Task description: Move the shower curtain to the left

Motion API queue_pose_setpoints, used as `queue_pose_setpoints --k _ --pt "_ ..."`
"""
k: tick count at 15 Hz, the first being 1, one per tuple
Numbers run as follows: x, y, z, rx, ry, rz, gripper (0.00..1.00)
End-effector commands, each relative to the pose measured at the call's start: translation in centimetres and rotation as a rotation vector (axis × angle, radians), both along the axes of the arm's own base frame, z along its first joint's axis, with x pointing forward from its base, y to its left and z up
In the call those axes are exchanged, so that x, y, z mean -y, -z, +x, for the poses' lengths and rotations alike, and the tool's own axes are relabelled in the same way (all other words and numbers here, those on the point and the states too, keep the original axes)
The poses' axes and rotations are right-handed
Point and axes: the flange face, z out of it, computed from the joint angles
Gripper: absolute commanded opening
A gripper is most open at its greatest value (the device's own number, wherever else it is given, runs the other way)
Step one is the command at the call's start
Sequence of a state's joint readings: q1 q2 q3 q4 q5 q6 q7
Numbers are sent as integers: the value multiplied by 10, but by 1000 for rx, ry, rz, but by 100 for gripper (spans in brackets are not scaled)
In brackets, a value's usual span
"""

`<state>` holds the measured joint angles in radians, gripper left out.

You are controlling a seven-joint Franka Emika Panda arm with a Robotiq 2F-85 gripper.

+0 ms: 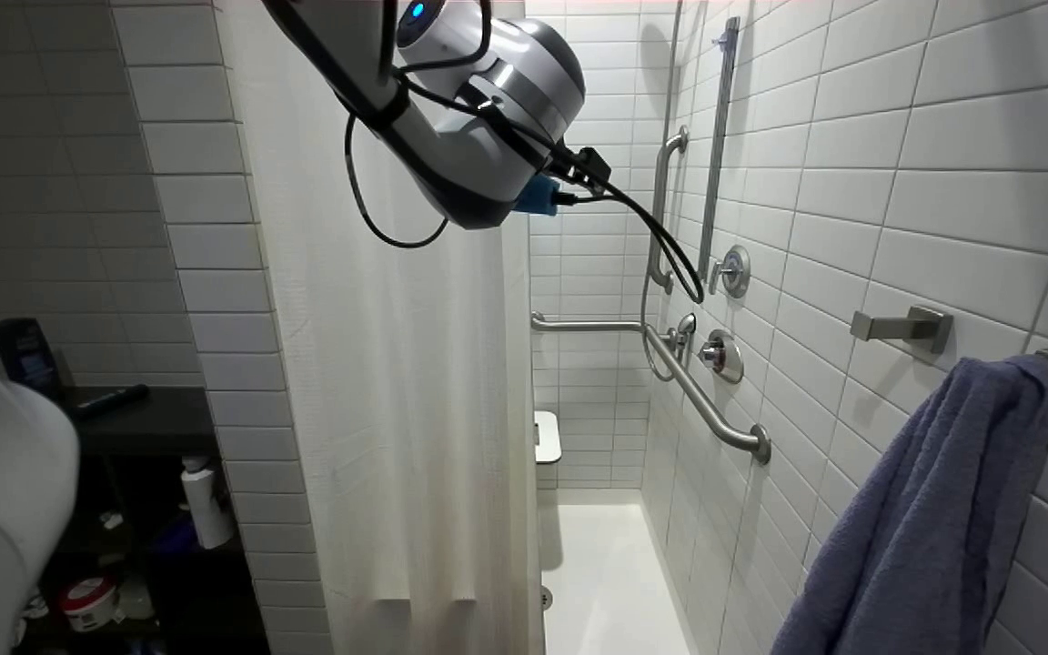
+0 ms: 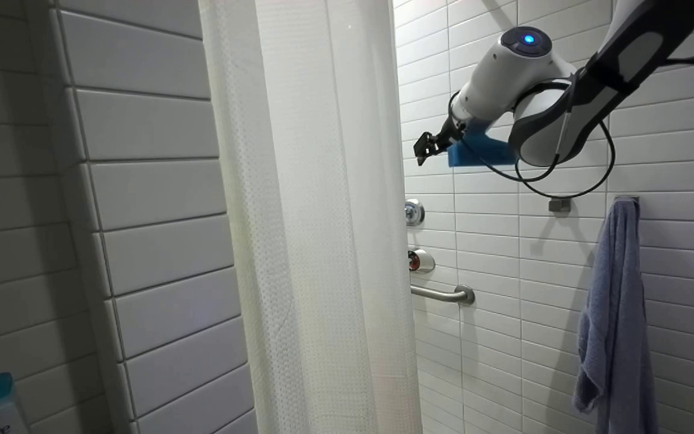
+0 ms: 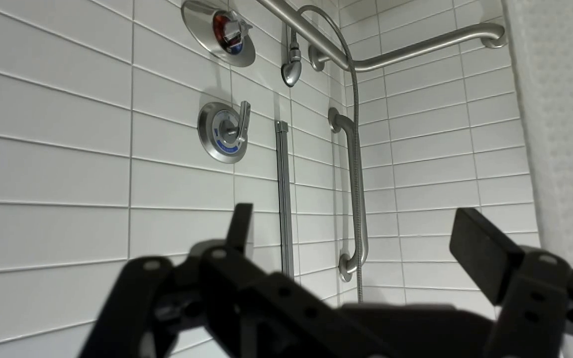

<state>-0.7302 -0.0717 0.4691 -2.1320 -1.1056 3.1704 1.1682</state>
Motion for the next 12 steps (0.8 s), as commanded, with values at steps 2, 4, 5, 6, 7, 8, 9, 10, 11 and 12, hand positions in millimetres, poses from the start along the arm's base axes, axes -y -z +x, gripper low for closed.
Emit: queue_pose_setpoints --k 2,4,5,6,7,8,9,10,11,12 --pt "-4 3 4 -14 12 -1 100" --pt "-14 6 3 -19 -14 -1 100" --pt "-21 7 1 -18 -34 -1 100" --pt "-29 9 1 -18 -58 -2 100" --pt "-36 11 1 -21 -82 -9 100" --pt "-43 12 1 -21 -104 -12 100" --pt "-49 13 0 -20 -130 -14 100" --pt "-53 14 0 -19 -150 -16 100" --pt "-56 15 0 -17 -165 -20 100" --pt "-57 10 -1 -10 -166 -36 100"
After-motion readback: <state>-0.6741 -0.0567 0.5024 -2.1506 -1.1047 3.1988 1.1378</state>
